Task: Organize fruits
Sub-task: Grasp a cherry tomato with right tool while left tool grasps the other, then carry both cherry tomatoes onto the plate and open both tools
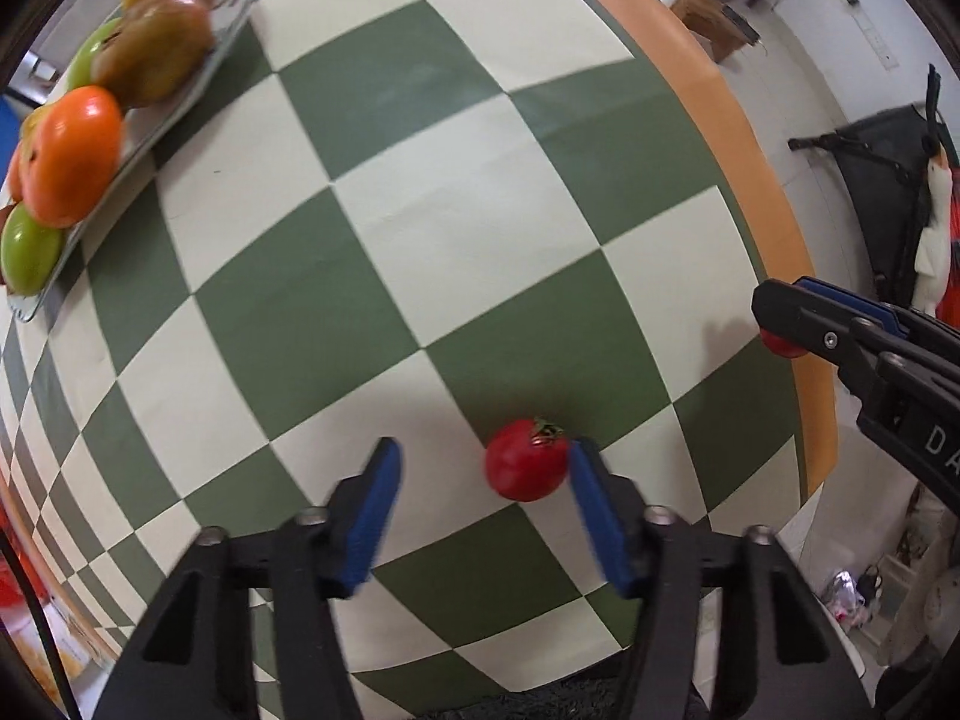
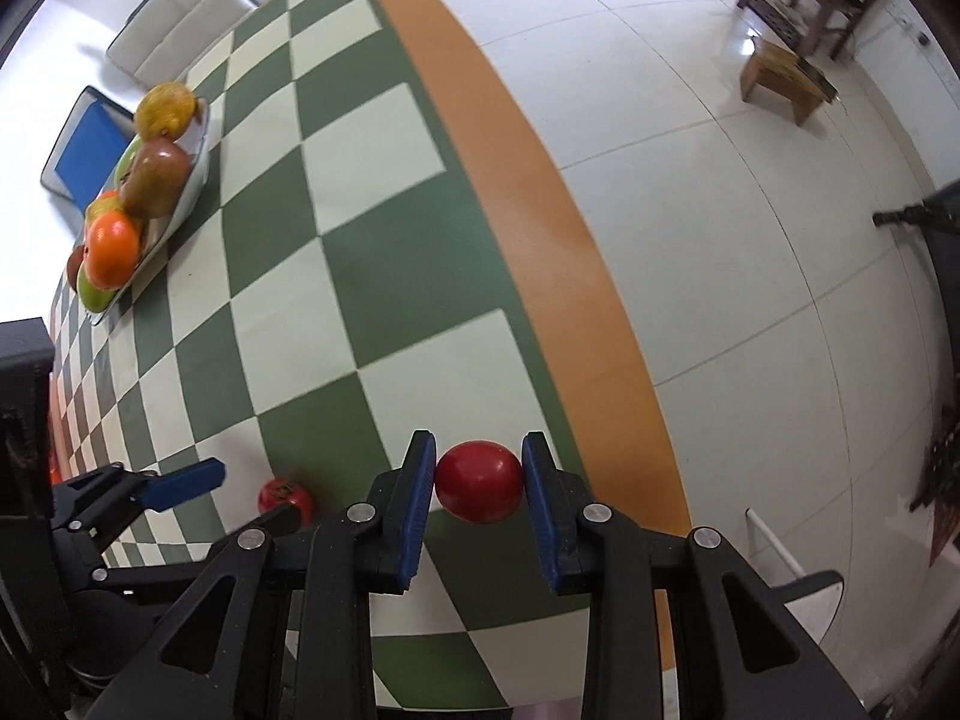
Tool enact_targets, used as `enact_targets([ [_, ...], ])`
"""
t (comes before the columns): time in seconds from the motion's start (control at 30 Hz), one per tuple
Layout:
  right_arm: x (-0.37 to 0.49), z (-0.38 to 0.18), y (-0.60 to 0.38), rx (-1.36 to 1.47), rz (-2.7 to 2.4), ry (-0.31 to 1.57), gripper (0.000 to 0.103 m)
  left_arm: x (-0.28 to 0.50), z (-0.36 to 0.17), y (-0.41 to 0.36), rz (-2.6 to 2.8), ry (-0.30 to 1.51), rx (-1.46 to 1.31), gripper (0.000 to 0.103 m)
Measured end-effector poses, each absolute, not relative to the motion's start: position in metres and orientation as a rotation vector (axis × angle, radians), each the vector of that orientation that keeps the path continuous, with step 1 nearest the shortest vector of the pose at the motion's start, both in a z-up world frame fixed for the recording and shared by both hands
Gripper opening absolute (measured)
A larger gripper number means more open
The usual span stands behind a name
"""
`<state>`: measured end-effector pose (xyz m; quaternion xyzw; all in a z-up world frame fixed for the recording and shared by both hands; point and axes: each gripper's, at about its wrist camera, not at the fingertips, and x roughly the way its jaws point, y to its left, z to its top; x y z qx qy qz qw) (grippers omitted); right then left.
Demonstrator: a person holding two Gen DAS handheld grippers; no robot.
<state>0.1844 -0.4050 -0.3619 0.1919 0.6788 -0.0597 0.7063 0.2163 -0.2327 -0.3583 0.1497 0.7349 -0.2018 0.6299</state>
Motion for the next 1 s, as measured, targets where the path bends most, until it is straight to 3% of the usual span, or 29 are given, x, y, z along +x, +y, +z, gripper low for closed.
enact_targets([
  [0.1,0.179,-0.361,-0.406,0.436,-0.144,1.506,0.032,0.212,-0.354,-0.239,-0.490,1.666,0.341,0.032],
  [0.23,0.179,-0.358,-0.401,0.436,-0.139,1.502,0.032,0.212,-0.350,-0.239,-0.504,1.658,0.338,0.024],
  [0.57,0.192,-0.358,-0.385,0.409,-0.116,1.514,0.033,0.220,-0.359,-0.219,-0.536,1.723,0.221,0.027],
  [1.0,0.195,-0.342,-0.390,0.481,-0.103,1.482,0.032,0.240,-0.322,-0.169,-0.488,1.654,0.044,0.025],
])
